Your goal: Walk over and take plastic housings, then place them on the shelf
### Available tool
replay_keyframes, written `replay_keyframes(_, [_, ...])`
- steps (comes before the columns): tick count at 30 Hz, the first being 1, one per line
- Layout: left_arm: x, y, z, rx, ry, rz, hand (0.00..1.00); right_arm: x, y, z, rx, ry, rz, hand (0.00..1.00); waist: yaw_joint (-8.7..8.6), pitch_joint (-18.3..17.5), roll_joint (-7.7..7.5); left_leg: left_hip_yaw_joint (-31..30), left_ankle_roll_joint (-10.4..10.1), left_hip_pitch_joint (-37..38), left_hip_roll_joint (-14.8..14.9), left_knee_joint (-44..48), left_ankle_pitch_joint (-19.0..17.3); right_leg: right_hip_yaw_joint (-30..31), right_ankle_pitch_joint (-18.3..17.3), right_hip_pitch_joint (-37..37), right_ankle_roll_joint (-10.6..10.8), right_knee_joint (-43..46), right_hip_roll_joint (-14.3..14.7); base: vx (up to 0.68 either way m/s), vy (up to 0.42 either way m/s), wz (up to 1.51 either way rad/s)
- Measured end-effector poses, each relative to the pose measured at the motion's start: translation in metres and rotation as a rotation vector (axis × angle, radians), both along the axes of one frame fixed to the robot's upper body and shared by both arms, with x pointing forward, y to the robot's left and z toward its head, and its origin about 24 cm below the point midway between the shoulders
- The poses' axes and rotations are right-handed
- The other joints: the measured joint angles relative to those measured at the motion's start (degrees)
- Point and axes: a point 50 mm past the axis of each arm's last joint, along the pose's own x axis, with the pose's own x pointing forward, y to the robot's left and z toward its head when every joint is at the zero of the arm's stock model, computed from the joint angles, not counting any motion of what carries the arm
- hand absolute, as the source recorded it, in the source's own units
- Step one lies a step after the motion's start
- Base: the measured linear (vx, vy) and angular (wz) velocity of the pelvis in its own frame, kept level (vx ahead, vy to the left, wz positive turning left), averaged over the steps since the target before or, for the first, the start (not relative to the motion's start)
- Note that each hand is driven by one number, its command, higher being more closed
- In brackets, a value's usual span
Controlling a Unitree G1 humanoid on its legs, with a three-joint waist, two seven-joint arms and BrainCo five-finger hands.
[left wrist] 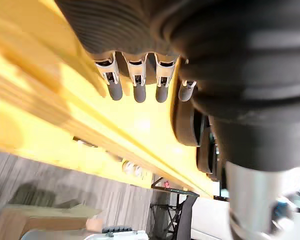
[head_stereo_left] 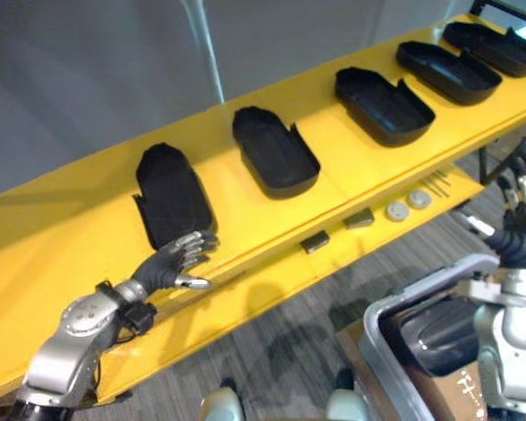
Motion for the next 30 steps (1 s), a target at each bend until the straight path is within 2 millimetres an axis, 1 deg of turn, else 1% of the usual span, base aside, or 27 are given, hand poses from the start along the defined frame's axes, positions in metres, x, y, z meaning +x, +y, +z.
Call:
replay_keyframes(4, [0.006, 0.007, -0.005, -0.025, 0.026, 0.026, 0.0, 0.002, 0.0, 0.002, -0.013, 0.003, 0.016, 0.0, -0.89, -0.2, 0.36, 0.3, -0.1, 1.4, -0.2, -3.5, 1.8, 0.1, -0.1, 0.0, -0.1, 0.0, 0.1, -0.01, -0.013, -0.03])
replay_keyframes(6, [0.007, 0.012, -0.01, -0.061, 0.056, 0.049, 0.0, 0.002, 0.0, 0.002, -0.019, 0.006, 0.026, 0.0, -1.36, -0.2, 0.39, 0.8, 0.0, 2.2, -0.3, -4.9, 2.7, 0.3, -0.3, -0.1, -0.4, 0.0, 0.1, -0.04, -0.022, -0.06])
replay_keyframes(12, [0.012, 0.019, -0.013, -0.064, 0.058, 0.082, 0.0, 0.003, -0.001, 0.0, -0.022, 0.016, 0.027, 0.0, -1.61, -0.4, 0.81, 1.7, -0.2, 3.2, -0.4, -7.7, 4.6, 1.4, -0.3, -1.1, -0.3, 0.1, 0.5, -0.05, -0.017, -0.08])
replay_keyframes(17, [0.013, 0.023, -0.015, -0.066, 0.054, 0.1, 0.0, 0.003, -0.001, 0.0, -0.027, 0.018, 0.029, 0.0, -1.68, -0.4, 0.83, 1.9, -0.3, 4.1, -0.4, -9.7, 5.9, 1.4, -0.1, -1.2, -0.1, 0.1, 0.6, 0.0, 0.0, 0.0])
replay_keyframes(26, [0.016, 0.03, -0.017, -0.098, 0.05, 0.142, 0.0, 0.003, -0.001, 0.001, -0.033, 0.016, 0.027, 0.0, -1.7, -0.4, 0.83, 2.0, -0.4, 4.3, -0.5, -11.8, 7.6, 1.4, 0.0, -2.1, 0.0, 0.1, 0.9, 0.0, 0.0, 0.0])
replay_keyframes(30, [0.018, 0.032, -0.02, -0.111, 0.049, 0.158, 0.0, 0.003, -0.001, 0.001, -0.033, 0.015, 0.027, 0.0, -1.7, -0.4, 0.83, 2.0, -0.4, 4.4, -0.5, -11.8, 7.6, 1.4, 0.0, -2.0, 0.1, 0.1, 0.9, 0.0, 0.0, 0.0])
